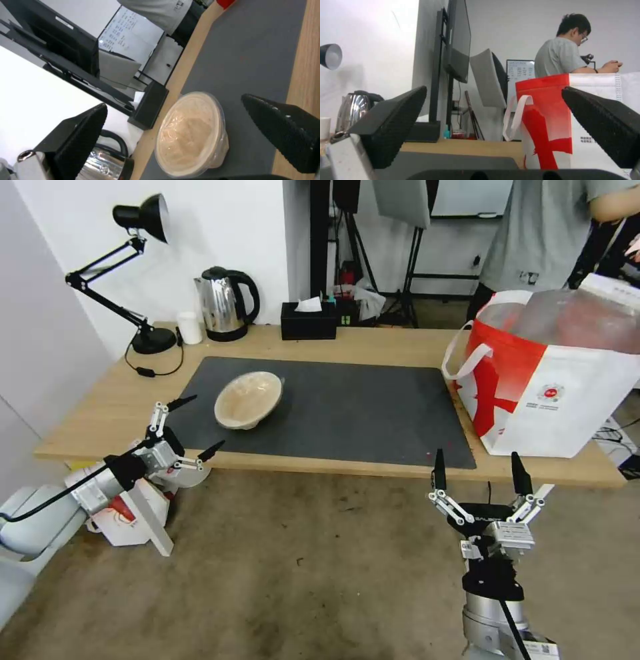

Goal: Pick up the trash from the table and place it into the takeout bag.

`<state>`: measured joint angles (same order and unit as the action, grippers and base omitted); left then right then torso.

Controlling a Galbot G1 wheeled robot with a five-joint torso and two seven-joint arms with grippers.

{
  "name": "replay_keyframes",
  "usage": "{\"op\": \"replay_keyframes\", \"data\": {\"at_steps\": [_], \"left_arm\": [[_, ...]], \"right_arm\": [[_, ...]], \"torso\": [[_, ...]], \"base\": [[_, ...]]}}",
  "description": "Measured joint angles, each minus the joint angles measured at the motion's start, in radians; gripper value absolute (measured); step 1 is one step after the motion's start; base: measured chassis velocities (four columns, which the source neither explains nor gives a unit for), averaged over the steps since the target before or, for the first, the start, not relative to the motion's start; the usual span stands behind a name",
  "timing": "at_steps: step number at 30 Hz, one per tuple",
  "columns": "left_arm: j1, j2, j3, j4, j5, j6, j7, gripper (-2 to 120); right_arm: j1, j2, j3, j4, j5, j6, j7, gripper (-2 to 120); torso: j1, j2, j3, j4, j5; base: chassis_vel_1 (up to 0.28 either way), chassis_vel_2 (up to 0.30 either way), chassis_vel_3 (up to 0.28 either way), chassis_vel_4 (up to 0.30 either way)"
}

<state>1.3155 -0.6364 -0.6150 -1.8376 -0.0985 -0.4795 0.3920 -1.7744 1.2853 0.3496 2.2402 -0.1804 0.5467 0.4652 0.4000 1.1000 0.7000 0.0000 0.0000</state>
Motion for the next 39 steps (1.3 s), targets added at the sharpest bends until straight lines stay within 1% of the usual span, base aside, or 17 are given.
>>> {"op": "replay_keyframes", "data": {"at_steps": [11,18,23,26,30,39], "left_arm": [[-0.039,0.035,0.031,0.024,0.001,0.016,0.0,100],[-0.042,0.038,0.039,0.031,0.004,0.022,0.0,100],[-0.046,0.039,0.046,0.051,0.013,0.024,0.003,100],[-0.055,0.035,0.052,0.076,0.02,0.024,0.005,100],[-0.061,0.036,0.055,0.085,0.022,0.025,0.007,100],[-0.072,0.035,0.047,0.124,0.023,0.025,0.018,100]], "right_arm": [[0.0,0.0,0.0,0.0,0.0,0.0,0.0,100],[0.0,0.0,0.0,0.0,0.0,0.0,0.0,100],[0.0,0.0,0.0,0.0,0.0,0.0,0.0,100],[0.0,0.0,0.0,0.0,0.0,0.0,0.0,100],[0.0,0.0,0.0,0.0,0.0,0.0,0.0,100],[0.0,0.0,0.0,0.0,0.0,0.0,0.0,100]], "torso": [[0.0,0.0,0.0,0.0,0.0],[0.0,0.0,0.0,0.0,0.0],[0.0,0.0,0.0,0.0,0.0],[0.0,0.0,0.0,0.0001,0.0],[0.0,0.0,0.0,0.0,0.0],[0.0,0.0,0.0,0.0001,-0.0001]], "base": [[0.0,0.0,0.0,0.0],[0.0,0.0,0.0,0.0],[0.0,0.0,0.0,0.0],[0.0,0.0,0.0,0.0],[0.0,0.0,0.0,0.0],[0.0,0.0,0.0,0.0]]}}
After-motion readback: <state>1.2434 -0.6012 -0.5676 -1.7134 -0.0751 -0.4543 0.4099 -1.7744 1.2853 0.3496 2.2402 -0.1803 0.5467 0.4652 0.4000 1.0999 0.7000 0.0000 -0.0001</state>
